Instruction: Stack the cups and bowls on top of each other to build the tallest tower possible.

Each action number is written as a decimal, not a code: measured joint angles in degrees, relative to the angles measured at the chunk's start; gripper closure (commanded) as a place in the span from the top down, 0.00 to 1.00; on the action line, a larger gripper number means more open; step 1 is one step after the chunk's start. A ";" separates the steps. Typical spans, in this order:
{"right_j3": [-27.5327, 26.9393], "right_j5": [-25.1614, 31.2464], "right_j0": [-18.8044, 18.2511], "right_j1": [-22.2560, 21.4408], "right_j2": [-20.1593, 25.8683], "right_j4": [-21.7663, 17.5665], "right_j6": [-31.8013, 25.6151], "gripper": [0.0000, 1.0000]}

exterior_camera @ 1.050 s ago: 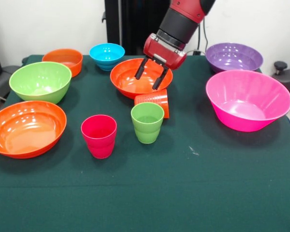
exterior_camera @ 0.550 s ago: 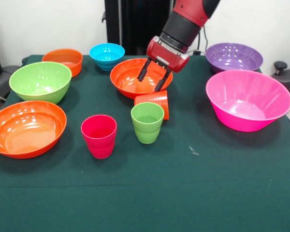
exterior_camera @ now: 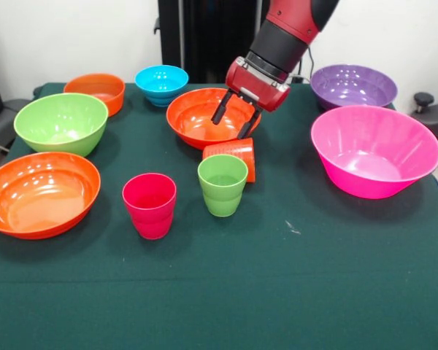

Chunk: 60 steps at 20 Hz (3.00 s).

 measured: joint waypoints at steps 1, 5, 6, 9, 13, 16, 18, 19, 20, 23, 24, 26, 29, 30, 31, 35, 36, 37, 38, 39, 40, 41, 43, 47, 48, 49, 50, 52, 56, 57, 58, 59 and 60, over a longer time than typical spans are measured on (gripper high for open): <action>0.00 0.08 0.09 0.00 0.00 0.18 0.00 1.00; -0.02 0.16 0.56 -0.01 0.01 1.21 0.00 1.00; -0.02 0.16 0.63 -0.01 0.01 1.50 0.00 1.00; -0.06 0.16 0.76 -0.01 0.00 2.15 0.00 1.00; -0.08 0.16 0.98 0.00 0.01 2.94 0.05 1.00; -0.08 0.16 1.09 -0.01 0.01 3.36 0.05 1.00; -0.07 0.32 1.07 -0.05 0.00 3.40 0.05 1.00; -0.07 0.54 1.08 -0.13 0.01 3.40 0.05 1.00; -0.07 0.76 1.08 -0.21 0.00 3.42 0.05 1.00; -0.08 1.27 1.08 -0.37 0.01 3.46 0.06 1.00; -0.08 1.42 1.08 -0.41 0.01 3.48 0.06 1.00; -0.08 2.02 1.09 -0.53 0.01 3.61 0.06 1.00; -0.08 3.20 1.10 -0.88 0.00 3.62 0.06 1.00; -0.09 3.39 1.11 -0.95 0.00 3.62 0.06 1.00; -0.10 3.89 1.13 -1.09 0.00 3.67 0.06 1.00; -0.21 5.22 1.36 -1.42 0.00 3.94 0.06 1.00; -0.23 5.45 1.47 -1.51 0.00 4.01 0.06 1.00; -0.26 5.52 1.53 -1.58 0.00 4.02 0.06 1.00; -0.29 5.56 1.59 -1.72 0.01 4.02 0.06 1.00; -0.30 5.56 1.61 -1.79 0.00 4.02 0.06 1.00; -0.35 5.57 1.63 -1.97 0.01 4.01 0.06 1.00; -0.37 5.56 1.63 -2.11 0.00 4.02 0.06 1.00; -0.58 5.56 1.67 -2.43 -0.01 4.15 0.06 1.00; -0.93 5.56 1.89 -2.42 0.00 4.44 0.06 1.00; -1.02 5.57 1.96 -2.43 0.00 4.53 0.06 1.00; -1.12 5.57 2.08 -2.42 0.00 4.63 0.06 1.00; -1.26 5.57 2.27 -2.42 0.00 4.82 0.06 1.00; -1.42 5.57 2.34 -2.42 0.00 4.93 0.06 1.00; -1.76 5.57 2.33 -2.37 0.01 5.05 0.06 1.00; -1.83 5.57 2.33 -2.38 0.00 5.11 0.06 1.00; -2.01 5.57 2.33 -2.38 0.00 5.20 0.06 1.00; -2.08 5.57 2.33 -2.38 0.01 5.22 0.06 1.00; -2.14 5.57 2.33 -2.37 0.01 5.25 0.06 1.00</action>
